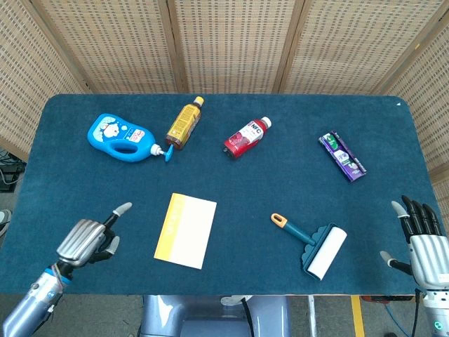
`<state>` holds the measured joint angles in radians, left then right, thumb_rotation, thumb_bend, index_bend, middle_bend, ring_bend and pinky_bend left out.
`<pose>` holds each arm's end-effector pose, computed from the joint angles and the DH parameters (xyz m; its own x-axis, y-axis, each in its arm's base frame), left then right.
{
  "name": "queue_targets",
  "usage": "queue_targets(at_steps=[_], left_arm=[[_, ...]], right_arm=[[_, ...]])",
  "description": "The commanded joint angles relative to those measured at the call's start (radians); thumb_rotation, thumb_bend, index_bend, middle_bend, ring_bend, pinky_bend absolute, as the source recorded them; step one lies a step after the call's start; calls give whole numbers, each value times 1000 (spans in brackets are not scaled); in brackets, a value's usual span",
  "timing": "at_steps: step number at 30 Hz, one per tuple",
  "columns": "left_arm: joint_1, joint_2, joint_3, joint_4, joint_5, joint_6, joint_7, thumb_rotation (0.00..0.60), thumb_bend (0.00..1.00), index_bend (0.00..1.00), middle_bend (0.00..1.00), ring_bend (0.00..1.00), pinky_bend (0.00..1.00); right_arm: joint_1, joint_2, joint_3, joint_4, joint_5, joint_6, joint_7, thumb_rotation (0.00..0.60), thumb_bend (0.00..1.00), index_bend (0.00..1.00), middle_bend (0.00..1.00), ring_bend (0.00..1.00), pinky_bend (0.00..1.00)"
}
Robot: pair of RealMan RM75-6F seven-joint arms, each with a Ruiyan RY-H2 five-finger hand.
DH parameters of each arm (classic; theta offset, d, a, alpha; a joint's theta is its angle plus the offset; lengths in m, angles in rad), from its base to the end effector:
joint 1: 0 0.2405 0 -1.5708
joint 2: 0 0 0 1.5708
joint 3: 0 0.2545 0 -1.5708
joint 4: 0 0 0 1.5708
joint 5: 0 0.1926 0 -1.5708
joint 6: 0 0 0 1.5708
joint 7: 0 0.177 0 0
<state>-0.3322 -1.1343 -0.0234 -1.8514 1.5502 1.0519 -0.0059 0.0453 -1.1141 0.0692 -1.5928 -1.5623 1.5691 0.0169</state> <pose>-0.2085 0.2411 0.0749 0.2722 0.4098 0.8706 0.9401 -0.3064 -0.1497 -0.2965 -0.2035 0.1898 0.4013 0.0858 0.9119 -0.9135 -0.0356 0.4053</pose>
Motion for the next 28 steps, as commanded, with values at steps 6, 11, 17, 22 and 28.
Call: queue_targets(at_steps=[6,11,17,22,28], left_arm=[[-251,-78,-22,-46,-354,-377,68,600,948,0,968,962,1000],[-323,-112,-10,-48,-514,-422,130,600,946,0,968,962,1000],[-398,-145,23,-42,-661,-417,208,600,943,0,968,962,1000],[-437,-171,44,-33,-732,-397,235,600,942,0,968,962,1000],[-454,-179,56,-32,-760,-378,238,600,942,0,968,962,1000]], right_arm=[[4,-5,4,9,9,-9,2,600,0,0,0,0,0],[7,-7,4,12,11,-14,3,600,0,0,0,0,0],[7,-6,4,11,13,-15,5,600,0,0,0,0,0],[7,-3,6,11,17,-16,13,600,0,0,0,0,0],[7,-1,6,12,19,-18,18,600,0,0,0,0,0]])
